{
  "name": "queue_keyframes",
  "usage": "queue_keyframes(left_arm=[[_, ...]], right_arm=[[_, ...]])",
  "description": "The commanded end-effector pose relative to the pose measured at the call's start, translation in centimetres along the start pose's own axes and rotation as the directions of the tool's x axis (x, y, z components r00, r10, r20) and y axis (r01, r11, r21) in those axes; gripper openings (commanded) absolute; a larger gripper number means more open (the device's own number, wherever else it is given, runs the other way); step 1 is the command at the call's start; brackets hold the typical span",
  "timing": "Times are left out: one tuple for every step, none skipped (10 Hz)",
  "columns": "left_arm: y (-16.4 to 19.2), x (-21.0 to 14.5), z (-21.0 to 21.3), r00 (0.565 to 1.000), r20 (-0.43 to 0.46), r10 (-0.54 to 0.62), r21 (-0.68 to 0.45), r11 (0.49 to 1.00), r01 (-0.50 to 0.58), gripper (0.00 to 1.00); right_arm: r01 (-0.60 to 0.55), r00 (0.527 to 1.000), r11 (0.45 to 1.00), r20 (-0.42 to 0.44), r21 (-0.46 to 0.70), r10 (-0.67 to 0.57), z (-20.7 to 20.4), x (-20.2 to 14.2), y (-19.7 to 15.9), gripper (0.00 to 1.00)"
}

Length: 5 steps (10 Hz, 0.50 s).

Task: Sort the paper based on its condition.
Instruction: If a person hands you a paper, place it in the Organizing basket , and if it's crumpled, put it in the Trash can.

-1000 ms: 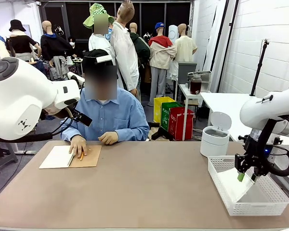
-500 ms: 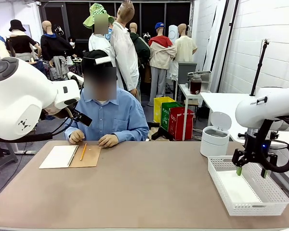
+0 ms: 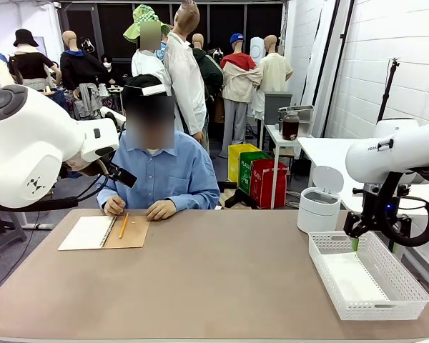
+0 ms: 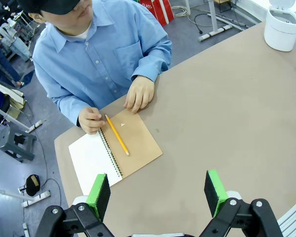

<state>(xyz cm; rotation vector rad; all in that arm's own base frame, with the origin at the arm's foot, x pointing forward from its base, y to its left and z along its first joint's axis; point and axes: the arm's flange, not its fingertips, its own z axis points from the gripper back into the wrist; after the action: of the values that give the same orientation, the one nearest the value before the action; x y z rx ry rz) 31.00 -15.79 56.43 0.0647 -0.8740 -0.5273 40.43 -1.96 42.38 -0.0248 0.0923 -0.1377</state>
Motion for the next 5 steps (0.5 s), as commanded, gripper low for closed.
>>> queue_keyframes(left_arm=[[0.05,-0.08,-0.08,1.0,0.003,-0.014,0.009,1.0,0.014,1.0],[0.05,-0.08,-0.08,1.0,0.003,-0.014,0.009,1.0,0.014,1.0],[0.05,-0.08,-0.08,1.0,0.003,-0.014,0.009,1.0,0.014,1.0],[0.05,-0.08,-0.08,1.0,0.003,-0.014,0.009,1.0,0.014,1.0],[0.05,-0.08,-0.08,1.0,0.003,-0.014,0.009,1.0,0.014,1.0]], right_arm=[[-0.011,1.0,1.0,-0.011,0.002,0.011,-0.51,-0.16,-0.05,1.0],[-0.011,1.0,1.0,-0.011,0.002,0.011,-0.51,-0.16,-0.05,1.0],[-0.011,1.0,1.0,-0.011,0.002,0.011,-0.51,-0.16,-0.05,1.0],[-0.011,1.0,1.0,-0.011,0.002,0.011,-0.51,-0.16,-0.05,1.0],[-0.011,1.0,1.0,-0.011,0.002,0.011,-0.51,-0.16,-0.05,1.0]])
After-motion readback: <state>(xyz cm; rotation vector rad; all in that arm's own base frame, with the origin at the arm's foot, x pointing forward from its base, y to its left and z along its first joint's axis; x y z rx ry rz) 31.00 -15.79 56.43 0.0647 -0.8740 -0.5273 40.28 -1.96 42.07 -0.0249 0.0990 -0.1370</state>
